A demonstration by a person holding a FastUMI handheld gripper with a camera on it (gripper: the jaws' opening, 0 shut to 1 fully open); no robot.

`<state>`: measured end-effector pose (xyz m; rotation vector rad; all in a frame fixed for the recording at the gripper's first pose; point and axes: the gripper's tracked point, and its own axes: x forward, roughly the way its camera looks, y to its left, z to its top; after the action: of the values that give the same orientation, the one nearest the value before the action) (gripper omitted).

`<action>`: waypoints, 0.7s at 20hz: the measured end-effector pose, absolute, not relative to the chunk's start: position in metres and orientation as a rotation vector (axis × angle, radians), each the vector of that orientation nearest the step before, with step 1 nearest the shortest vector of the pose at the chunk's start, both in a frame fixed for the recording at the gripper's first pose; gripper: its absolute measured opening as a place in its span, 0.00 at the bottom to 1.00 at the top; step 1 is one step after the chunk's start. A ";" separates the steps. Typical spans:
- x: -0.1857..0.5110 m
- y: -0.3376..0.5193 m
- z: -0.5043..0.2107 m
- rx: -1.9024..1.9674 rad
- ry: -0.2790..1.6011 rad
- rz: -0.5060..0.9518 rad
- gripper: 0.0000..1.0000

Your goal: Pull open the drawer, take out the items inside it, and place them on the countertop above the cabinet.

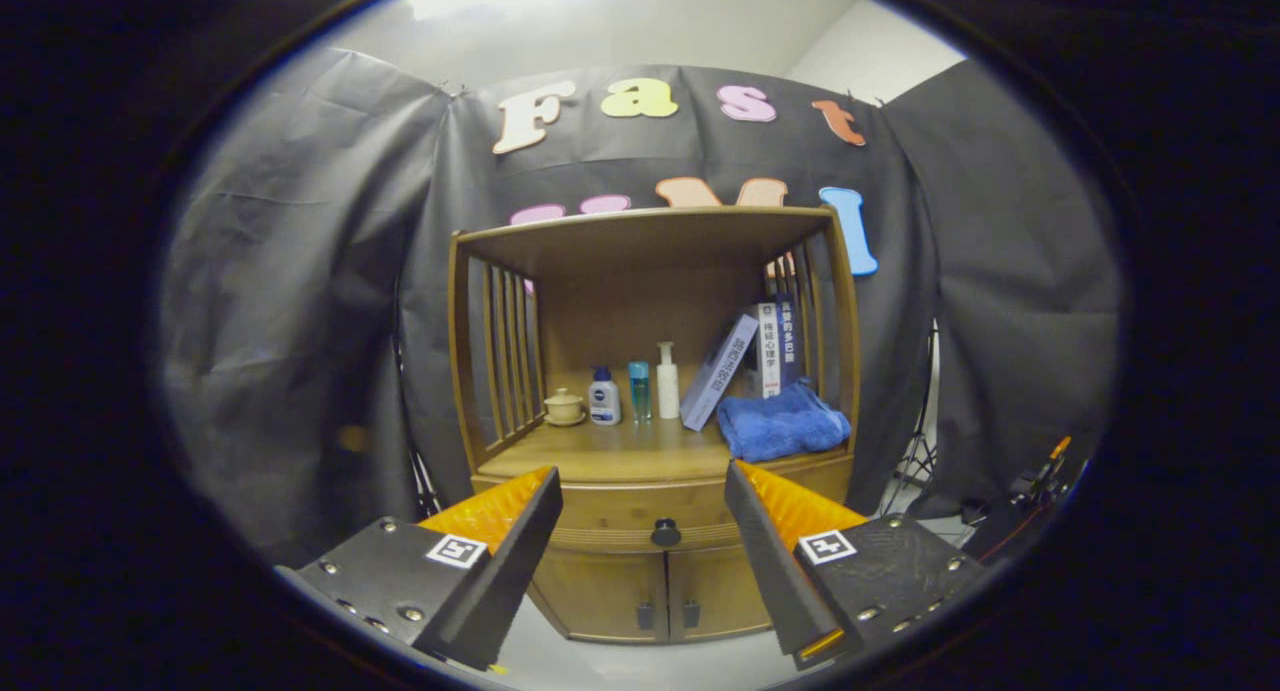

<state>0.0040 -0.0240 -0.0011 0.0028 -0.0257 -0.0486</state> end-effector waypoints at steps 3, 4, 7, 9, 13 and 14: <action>0.024 -0.032 -0.002 0.013 -0.032 -0.043 0.98; 0.034 -0.033 -0.003 0.010 -0.033 -0.037 0.97; 0.065 -0.042 -0.020 -0.004 -0.021 -0.021 0.97; 0.088 -0.048 -0.046 0.000 0.006 -0.014 0.98; 0.127 -0.057 -0.119 0.009 0.087 0.005 0.98; 0.136 -0.062 -0.135 0.015 0.101 -0.002 0.98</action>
<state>0.1362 -0.0618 -0.1350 0.0154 0.1009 -0.0022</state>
